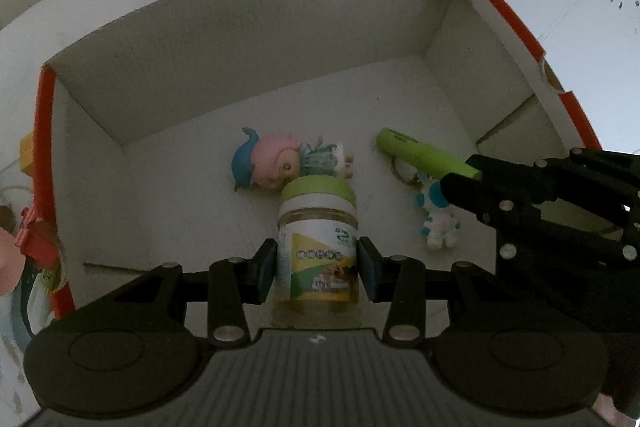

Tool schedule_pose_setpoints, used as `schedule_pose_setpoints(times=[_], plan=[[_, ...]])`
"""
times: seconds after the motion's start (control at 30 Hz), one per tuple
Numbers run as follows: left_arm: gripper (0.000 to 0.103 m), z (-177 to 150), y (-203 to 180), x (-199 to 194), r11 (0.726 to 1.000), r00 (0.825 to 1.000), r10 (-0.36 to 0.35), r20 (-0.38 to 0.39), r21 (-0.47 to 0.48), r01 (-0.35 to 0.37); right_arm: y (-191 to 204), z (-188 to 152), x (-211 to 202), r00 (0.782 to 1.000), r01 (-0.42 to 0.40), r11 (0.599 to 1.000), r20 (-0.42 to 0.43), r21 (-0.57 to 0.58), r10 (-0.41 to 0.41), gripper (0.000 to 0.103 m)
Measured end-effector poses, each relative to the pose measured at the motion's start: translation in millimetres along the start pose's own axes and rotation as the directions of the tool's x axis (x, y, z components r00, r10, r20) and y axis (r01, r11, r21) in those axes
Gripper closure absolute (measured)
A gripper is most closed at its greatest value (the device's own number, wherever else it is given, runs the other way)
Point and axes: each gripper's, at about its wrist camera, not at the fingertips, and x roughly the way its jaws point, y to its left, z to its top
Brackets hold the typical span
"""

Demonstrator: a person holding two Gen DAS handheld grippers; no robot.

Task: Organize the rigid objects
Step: 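Carry the jar and highlighter into the red box and release both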

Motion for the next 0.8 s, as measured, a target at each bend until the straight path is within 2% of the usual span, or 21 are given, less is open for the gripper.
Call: schedule_pose_setpoints(times=[0.17, 0.47, 0.5, 0.67, 0.8], plan=[[0.061, 3, 2, 9, 1.0, 0.999, -0.012, -0.043, -0.011, 0.011, 4, -1, 1, 1.0, -0.008, 1.0, -0.023, 0.004, 0.008, 0.088], [0.061, 6, 1, 12, 1.0, 0.999, -0.012, -0.047, -0.016, 0.011, -2, -5, -3, 0.999, -0.015, 1.0, -0.039, 0.022, 0.016, 0.075], [0.061, 3, -1, 10, 1.0, 0.999, -0.011, -0.043, -0.015, 0.01, -4, -5, -4, 0.999, -0.014, 1.0, -0.035, 0.025, 0.015, 0.072], [0.06, -2, 4, -4, 0.999, 1.0, -0.027, -0.003, -0.022, 0.027, -9, -7, -12, 1.0, -0.012, 0.999, -0.01, 0.048, 0.013, 0.069], [0.05, -9, 5, -17, 0.999, 0.999, -0.038, 0.039, -0.029, 0.039, -10, -8, -25, 1.0, -0.022, 0.997, 0.017, 0.07, 0.021, 0.066]])
